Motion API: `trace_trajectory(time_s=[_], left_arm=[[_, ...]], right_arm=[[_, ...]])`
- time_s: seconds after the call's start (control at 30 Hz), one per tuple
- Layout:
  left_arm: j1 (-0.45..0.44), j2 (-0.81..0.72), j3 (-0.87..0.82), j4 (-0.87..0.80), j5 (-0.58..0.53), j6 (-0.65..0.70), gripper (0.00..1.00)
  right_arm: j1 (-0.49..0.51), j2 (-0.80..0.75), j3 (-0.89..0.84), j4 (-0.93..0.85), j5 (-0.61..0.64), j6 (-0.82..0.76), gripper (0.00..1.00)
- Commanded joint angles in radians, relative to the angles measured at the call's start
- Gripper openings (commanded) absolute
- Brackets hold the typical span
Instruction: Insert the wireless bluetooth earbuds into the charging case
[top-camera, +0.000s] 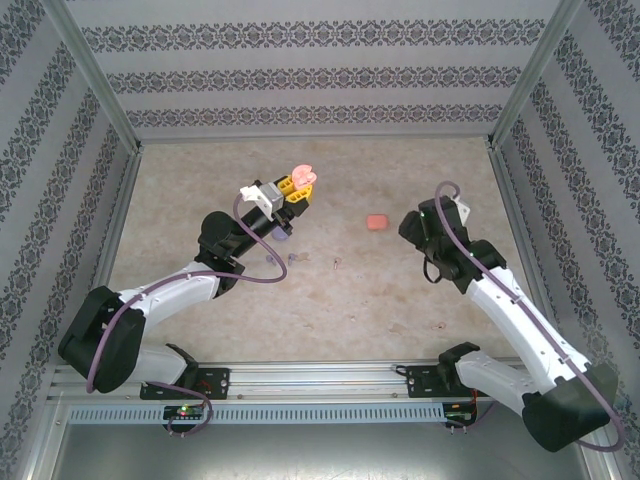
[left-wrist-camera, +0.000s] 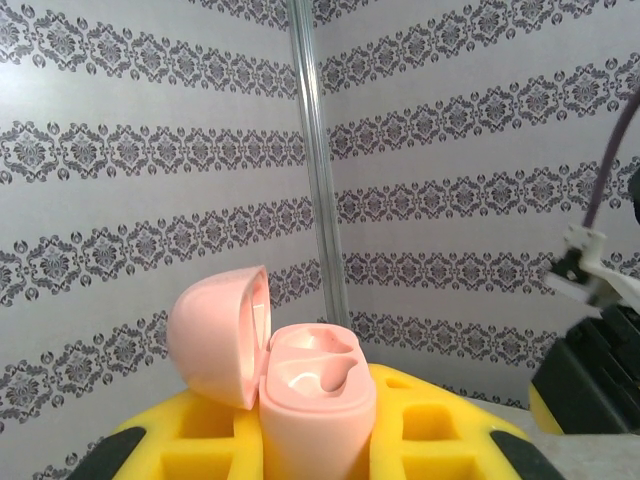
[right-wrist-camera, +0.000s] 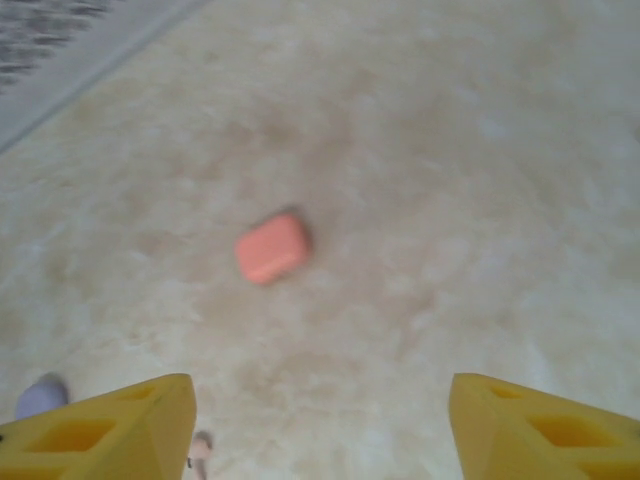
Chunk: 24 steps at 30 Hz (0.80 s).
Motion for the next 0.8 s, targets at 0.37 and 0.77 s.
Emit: trace_trajectory(time_s=[0.37, 0.77], left_arm=[[-0.031, 0.122, 0.005, 0.129, 0.008, -0.069, 0.00], [-0.033, 0.183, 0.007, 0.171, 0.011, -0.075, 0.00]], right_arm=[[-0.114, -0.061, -0.241, -0.317, -0.115, 0.470, 0.70], [-0.143, -0.022, -0.319, -0.341, -0.161, 0.580, 0.56]])
